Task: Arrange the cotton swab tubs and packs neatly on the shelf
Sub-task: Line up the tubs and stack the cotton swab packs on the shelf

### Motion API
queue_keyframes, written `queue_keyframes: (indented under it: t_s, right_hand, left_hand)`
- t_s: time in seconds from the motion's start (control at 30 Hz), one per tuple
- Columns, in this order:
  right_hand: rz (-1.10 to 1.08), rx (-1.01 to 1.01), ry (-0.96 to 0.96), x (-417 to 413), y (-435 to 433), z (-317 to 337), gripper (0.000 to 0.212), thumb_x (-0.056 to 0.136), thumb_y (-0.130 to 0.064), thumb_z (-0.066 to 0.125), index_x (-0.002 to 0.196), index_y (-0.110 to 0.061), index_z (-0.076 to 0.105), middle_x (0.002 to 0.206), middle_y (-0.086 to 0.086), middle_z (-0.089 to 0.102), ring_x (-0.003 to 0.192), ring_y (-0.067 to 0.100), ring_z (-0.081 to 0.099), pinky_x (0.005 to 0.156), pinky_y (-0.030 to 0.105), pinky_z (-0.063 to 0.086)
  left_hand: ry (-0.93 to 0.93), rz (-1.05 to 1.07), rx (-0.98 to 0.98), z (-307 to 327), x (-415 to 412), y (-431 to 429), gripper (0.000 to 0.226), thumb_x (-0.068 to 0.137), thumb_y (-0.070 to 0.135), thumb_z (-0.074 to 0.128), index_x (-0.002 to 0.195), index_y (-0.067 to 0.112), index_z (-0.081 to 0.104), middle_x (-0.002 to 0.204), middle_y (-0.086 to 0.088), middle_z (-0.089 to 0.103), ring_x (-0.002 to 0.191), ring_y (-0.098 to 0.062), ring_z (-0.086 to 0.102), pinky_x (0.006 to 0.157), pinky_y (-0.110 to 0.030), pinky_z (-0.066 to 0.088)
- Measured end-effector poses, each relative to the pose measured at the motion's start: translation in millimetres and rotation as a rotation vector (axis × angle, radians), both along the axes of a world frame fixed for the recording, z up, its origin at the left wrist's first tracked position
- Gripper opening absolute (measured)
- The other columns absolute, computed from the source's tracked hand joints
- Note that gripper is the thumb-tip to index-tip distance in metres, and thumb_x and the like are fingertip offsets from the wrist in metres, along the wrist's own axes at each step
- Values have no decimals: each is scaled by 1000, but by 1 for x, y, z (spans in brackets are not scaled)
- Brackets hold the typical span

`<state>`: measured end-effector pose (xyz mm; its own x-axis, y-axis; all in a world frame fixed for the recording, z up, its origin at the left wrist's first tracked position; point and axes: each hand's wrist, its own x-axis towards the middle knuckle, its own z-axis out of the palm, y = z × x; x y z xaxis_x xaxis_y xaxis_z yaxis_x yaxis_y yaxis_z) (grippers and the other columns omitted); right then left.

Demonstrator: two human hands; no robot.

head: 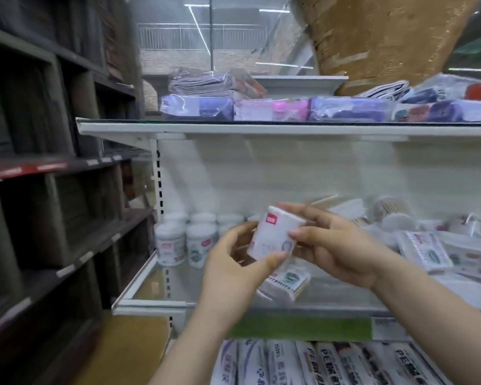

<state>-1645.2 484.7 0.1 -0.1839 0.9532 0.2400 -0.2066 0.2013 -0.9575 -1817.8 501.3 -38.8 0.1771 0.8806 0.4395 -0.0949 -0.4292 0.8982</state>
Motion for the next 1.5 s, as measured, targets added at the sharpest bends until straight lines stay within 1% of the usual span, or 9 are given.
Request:
queue_keyframes:
  t_s: [0.13, 0.3, 0.5, 0.7, 0.97, 1.1, 1.2, 1.37, 1.5]
  right_hand:
    - [-107, -3, -65, -24, 3, -12, 52, 69, -13, 69, 120, -15, 62, 102, 13, 72, 89, 24, 69, 70, 29, 58]
    - [-80, -23, -75, -28, 8, -15, 53, 71, -13, 69, 123, -14, 60, 111, 18, 69, 100, 31, 68, 79, 37, 58]
    - [42, -23, 43, -24, 14, -13, 71, 53, -32, 89, 115, -5, 66, 116, 24, 65, 105, 35, 65, 81, 41, 56]
    - [88, -7, 49, -21, 14, -10, 71, 59, -37, 86, 117, -4, 64, 120, 24, 63, 105, 33, 64, 86, 44, 55]
    - [84, -8, 27, -20, 14, -11, 65, 66, -34, 79, 120, -3, 62, 122, 24, 62, 107, 34, 63, 88, 45, 54]
    - [-27, -41, -33, -23, 14, -5, 51, 76, -23, 61, 121, -1, 58, 118, 22, 64, 103, 32, 65, 83, 41, 57]
    - [-106, -50, -26, -25, 20, 13, 43, 72, -18, 61, 112, -5, 59, 113, 17, 64, 99, 31, 62, 84, 41, 54]
    - [-141, -8, -86, -28, 32, 54, 30, 69, -18, 65, 96, -11, 56, 89, 7, 68, 79, 22, 67, 78, 36, 57]
    - [-205, -6, -116, -25, 44, 63, 36, 83, -10, 64, 115, -7, 48, 90, 9, 68, 76, 19, 68, 69, 30, 59]
  left_hand:
    - [91, 218, 118, -15, -2, -3, 50, 57, 31, 88, 95, 41, 59, 101, 15, 64, 91, 5, 61, 76, -11, 50]
    - [178, 235, 156, -24, -10, -5, 58, 57, 43, 85, 108, 40, 56, 106, 22, 55, 99, 17, 48, 76, 3, 38]
    - [104, 140, 137, -29, -18, -3, 64, 52, 50, 82, 111, 49, 56, 112, 20, 63, 105, 2, 60, 94, -27, 50]
    - [55, 101, 135, -28, -19, -5, 61, 57, 34, 88, 108, 48, 57, 112, 21, 64, 106, 0, 61, 95, -29, 50]
    - [55, 75, 142, -31, -20, 2, 61, 56, 35, 88, 106, 50, 57, 111, 23, 64, 106, 0, 61, 94, -29, 51]
    - [127, -16, 107, -22, -25, 9, 60, 52, 55, 80, 105, 56, 51, 109, 25, 63, 102, 5, 61, 90, -27, 52]
    - [185, -91, 53, 8, -31, 25, 66, 54, 64, 64, 115, 51, 42, 113, 17, 61, 97, -1, 64, 83, -26, 55]
    - [242, -174, 65, 70, -32, 62, 64, 75, 30, 74, 132, 38, 46, 119, -1, 62, 98, -15, 68, 81, -28, 57]
    - [421, -143, 138, 87, -22, 79, 59, 66, 37, 81, 120, 38, 58, 109, 5, 66, 98, -10, 66, 91, -35, 54]
